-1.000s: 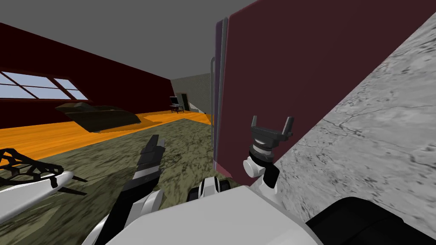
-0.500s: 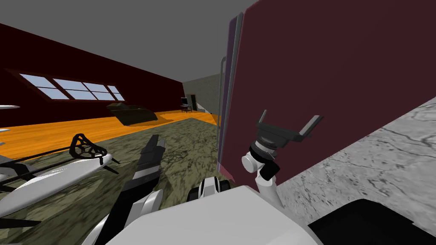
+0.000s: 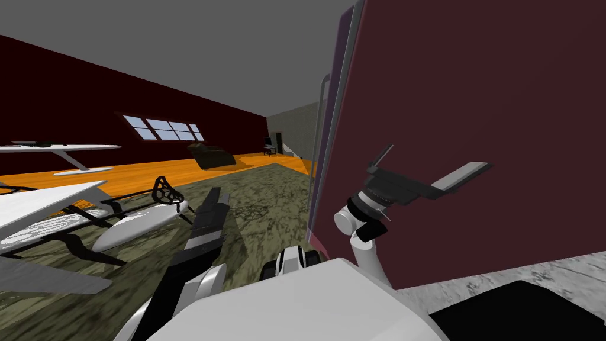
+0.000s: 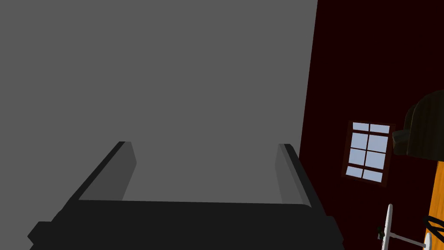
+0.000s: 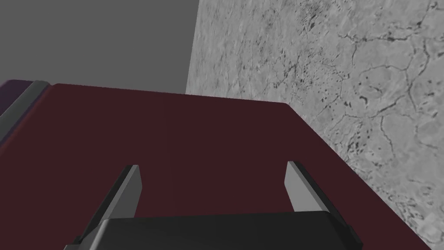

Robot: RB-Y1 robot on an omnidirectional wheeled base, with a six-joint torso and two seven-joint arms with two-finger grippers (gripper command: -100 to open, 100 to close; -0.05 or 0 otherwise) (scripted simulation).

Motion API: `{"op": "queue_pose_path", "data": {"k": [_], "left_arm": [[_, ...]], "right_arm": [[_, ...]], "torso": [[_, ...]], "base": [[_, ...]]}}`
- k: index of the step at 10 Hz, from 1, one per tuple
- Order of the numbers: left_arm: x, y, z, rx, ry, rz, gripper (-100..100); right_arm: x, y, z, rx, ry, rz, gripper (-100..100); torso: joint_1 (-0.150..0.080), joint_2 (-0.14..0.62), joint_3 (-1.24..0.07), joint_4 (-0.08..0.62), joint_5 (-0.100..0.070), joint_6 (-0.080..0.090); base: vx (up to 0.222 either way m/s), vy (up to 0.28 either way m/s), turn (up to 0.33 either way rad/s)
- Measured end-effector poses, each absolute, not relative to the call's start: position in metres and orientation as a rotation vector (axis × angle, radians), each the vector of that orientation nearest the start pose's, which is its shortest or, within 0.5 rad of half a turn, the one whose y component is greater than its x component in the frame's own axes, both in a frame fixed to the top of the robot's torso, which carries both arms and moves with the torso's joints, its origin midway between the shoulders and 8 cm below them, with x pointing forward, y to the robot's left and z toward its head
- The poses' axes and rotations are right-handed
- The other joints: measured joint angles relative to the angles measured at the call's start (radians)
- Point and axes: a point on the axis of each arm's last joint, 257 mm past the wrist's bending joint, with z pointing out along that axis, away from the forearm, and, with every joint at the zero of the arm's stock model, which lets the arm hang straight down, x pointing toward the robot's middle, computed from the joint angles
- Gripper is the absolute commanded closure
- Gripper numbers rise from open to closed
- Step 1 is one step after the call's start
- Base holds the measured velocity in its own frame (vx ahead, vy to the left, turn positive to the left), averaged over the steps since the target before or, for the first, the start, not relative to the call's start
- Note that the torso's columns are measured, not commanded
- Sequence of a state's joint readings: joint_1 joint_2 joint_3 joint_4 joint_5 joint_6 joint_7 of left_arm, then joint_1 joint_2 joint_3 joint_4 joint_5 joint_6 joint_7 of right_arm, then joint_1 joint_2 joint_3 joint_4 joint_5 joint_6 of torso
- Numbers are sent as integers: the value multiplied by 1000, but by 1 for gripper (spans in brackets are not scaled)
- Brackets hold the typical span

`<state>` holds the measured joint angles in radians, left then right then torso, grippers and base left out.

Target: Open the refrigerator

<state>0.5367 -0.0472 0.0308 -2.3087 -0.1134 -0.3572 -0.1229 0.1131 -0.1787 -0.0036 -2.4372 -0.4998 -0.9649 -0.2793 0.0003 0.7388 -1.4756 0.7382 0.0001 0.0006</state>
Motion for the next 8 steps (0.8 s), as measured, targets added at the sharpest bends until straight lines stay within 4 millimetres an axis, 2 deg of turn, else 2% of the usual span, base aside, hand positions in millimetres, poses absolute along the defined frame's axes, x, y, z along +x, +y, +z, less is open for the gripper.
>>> {"op": "queue_pose_path", "data": {"k": [1, 4, 6, 8], "left_arm": [[357, 293, -4, -686, 768, -1032, 0], [357, 293, -4, -686, 768, -1032, 0], [357, 293, -4, -686, 768, -1032, 0], [357, 293, -4, -686, 768, -1031, 0]], "right_arm": [[180, -309, 211, 10, -342, 2179, -100], [165, -325, 215, -69, -499, 2290, -100], [160, -335, 215, -108, -582, 2342, -100], [154, -347, 214, -163, -687, 2403, -100]], "torso": [[0, 0, 0, 0, 0, -1], [0, -1, 0, 0, 0, -1], [0, -1, 0, 0, 0, -1], [-1, -1, -1, 0, 0, 1]], "base": [[42, -3, 428], [34, -7, 189], [42, -5, 406], [38, -10, 179]]}}
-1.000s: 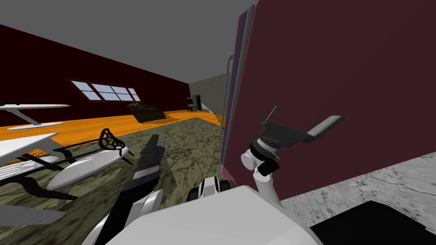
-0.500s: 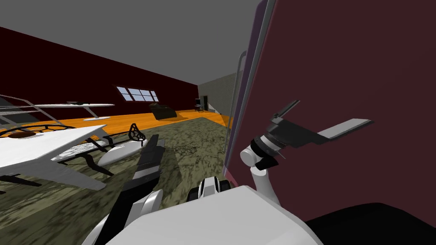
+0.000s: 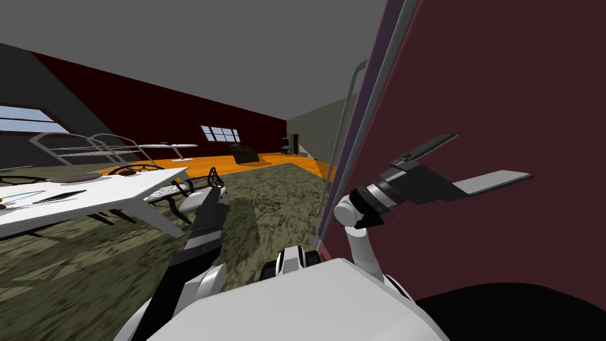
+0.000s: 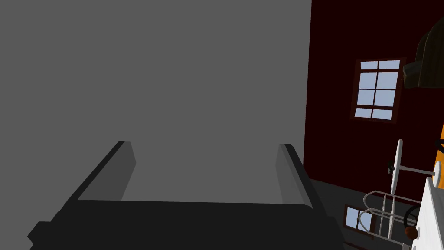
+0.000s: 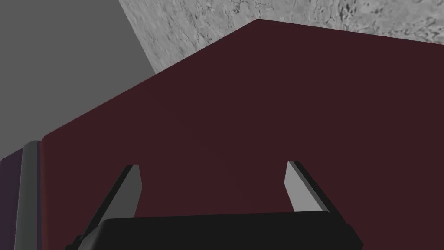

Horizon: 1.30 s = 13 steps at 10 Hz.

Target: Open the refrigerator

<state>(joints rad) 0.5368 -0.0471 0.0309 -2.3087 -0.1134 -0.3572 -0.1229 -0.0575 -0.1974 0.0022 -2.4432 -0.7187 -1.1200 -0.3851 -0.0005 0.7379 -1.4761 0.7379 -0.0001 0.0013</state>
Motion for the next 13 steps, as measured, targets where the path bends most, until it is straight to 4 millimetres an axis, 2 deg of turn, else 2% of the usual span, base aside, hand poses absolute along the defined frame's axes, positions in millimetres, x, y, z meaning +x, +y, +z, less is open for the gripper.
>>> {"op": "queue_pose_path", "data": {"k": [5, 9, 13], "left_arm": [[357, 293, -4, -686, 768, -1032, 0], [357, 293, -4, -686, 768, -1031, 0], [357, 293, -4, -686, 768, -1031, 0]], "right_arm": [[147, -377, 206, -304, -967, 2532, -100], [145, -396, 199, -417, -1152, 2581, -100], [145, -409, 192, -506, -1299, 2608, -100]], "torso": [[0, -1, -1, -1, 0, -3], [-12, -25, -18, -12, -6, -9], [-24, -39, -29, -19, -12, -15]], "base": [[35, -14, 292], [13, -6, 288], [7, -9, 173]]}}
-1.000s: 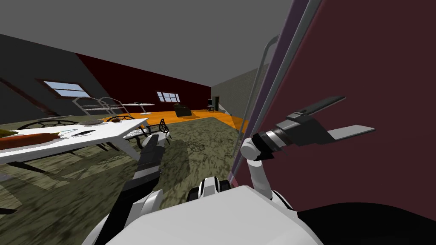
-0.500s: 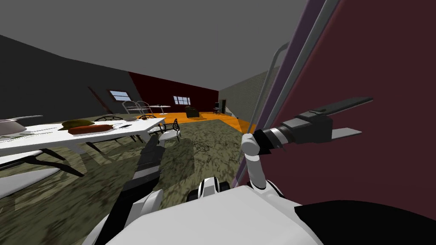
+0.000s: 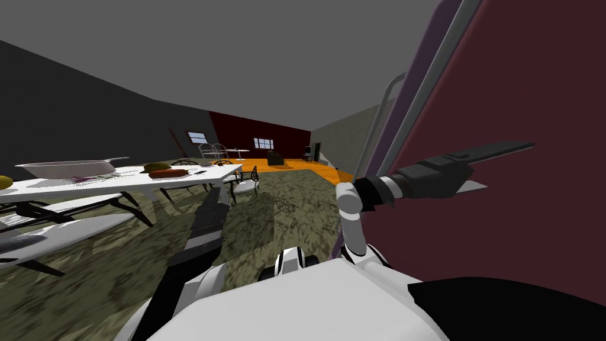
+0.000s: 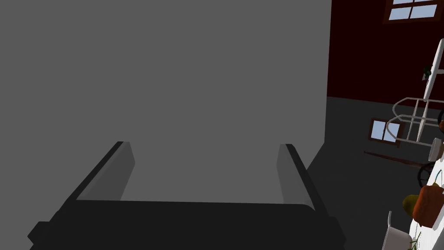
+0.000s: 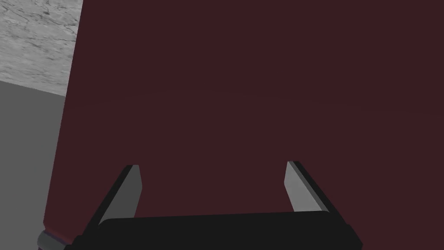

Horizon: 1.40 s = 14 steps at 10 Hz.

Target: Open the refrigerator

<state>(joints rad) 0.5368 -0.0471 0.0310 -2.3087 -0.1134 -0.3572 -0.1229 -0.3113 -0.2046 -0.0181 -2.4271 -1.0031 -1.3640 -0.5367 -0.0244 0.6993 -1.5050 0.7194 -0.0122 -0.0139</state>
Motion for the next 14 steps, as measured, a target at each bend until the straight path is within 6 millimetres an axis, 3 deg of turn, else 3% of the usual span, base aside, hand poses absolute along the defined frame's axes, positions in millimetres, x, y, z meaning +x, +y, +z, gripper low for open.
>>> {"op": "queue_pose_path", "data": {"k": [7, 14], "left_arm": [[357, 293, -4, -686, 769, -1031, 0], [357, 293, -4, -686, 769, -1031, 0]], "right_arm": [[146, -429, 175, 668, 1585, -2666, -100], [151, -443, 149, 742, 1707, -2379, -100]], "torso": [[-14, -14, -12, -6, -5, -5], [-18, -5, -6, -1, -6, 0]], "base": [[14, -10, 171], [16, -21, 198]]}}
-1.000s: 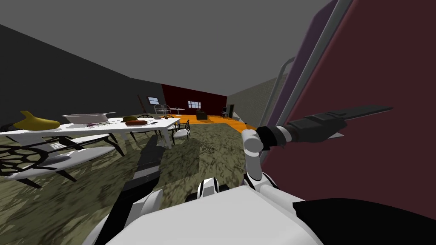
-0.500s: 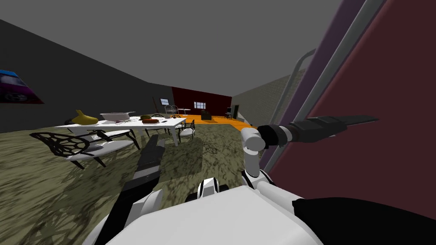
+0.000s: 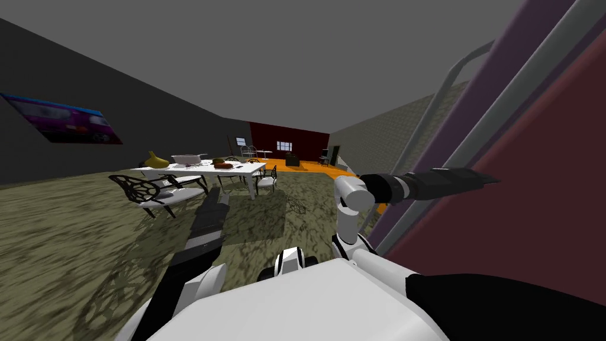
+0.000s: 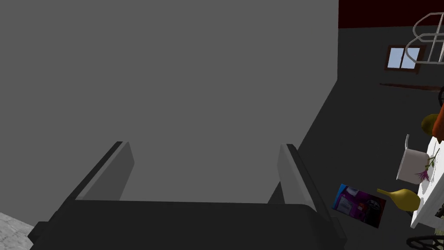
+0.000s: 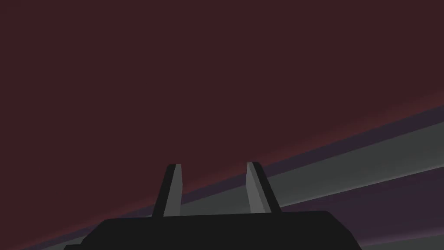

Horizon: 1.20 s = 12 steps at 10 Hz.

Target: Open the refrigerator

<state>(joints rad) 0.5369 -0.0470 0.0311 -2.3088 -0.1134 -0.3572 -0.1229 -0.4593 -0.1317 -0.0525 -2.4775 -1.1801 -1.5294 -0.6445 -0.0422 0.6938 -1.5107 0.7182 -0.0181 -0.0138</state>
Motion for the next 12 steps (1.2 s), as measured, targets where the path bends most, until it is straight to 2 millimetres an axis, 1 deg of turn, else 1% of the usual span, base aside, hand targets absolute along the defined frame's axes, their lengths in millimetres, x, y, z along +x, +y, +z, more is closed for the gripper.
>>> {"op": "queue_pose_path", "data": {"k": [1, 2, 3, 5, 6, 7, 8, 9, 10, 12], "left_arm": [[357, 293, -4, -686, 769, -1031, 0], [357, 293, -4, -686, 769, -1031, 0], [357, 293, -4, -686, 769, -1031, 0], [357, 293, -4, -686, 769, -1031, 0], [357, 293, -4, -686, 769, -1031, 0], [357, 293, -4, -686, 769, -1031, 0], [357, 293, -4, -686, 769, -1031, 0], [357, 293, -4, -686, 769, -1031, 0], [357, 293, -4, -686, 769, -1031, 0], [357, 293, -4, -686, 769, -1031, 0]], "right_arm": [[154, -444, 145, 743, 1727, -2309, -100], [158, -445, 137, 745, 1757, -2237, -100], [158, -446, 126, 763, 1797, -2155, -100], [152, -448, 101, 804, 1879, -2003, -100], [150, -448, 93, 816, 1908, -1949, -100], [150, -448, 92, 818, 1912, -1943, -100], [153, -447, 94, 814, 1913, -1940, -100], [154, -447, 94, 813, 1914, -1939, 100], [153, -447, 94, 813, 1914, -1939, 100], [148, -449, 95, 847, 1912, -1958, 100]], "torso": [[6, 9, 11, 4, -1, 7], [14, 26, 25, 11, 2, 14], [24, 42, 35, 18, 7, 16], [44, 54, 42, 23, 18, 14], [47, 51, 40, 22, 20, 14], [46, 46, 36, 21, 19, 14], [38, 44, 34, 20, 17, 14], [41, 43, 34, 19, 17, 14], [45, 42, 33, 19, 19, 14], [41, 35, 29, 17, 18, 14]], "base": [[71, -68, 241], [78, -51, 157], [47, -41, 103], [-1, -21, 52], [-10, -5, 5], [-29, -107, -48], [-20, -68, -3], [-5, -10, 1], [132, -58, -77], [204, -59, -37]]}}
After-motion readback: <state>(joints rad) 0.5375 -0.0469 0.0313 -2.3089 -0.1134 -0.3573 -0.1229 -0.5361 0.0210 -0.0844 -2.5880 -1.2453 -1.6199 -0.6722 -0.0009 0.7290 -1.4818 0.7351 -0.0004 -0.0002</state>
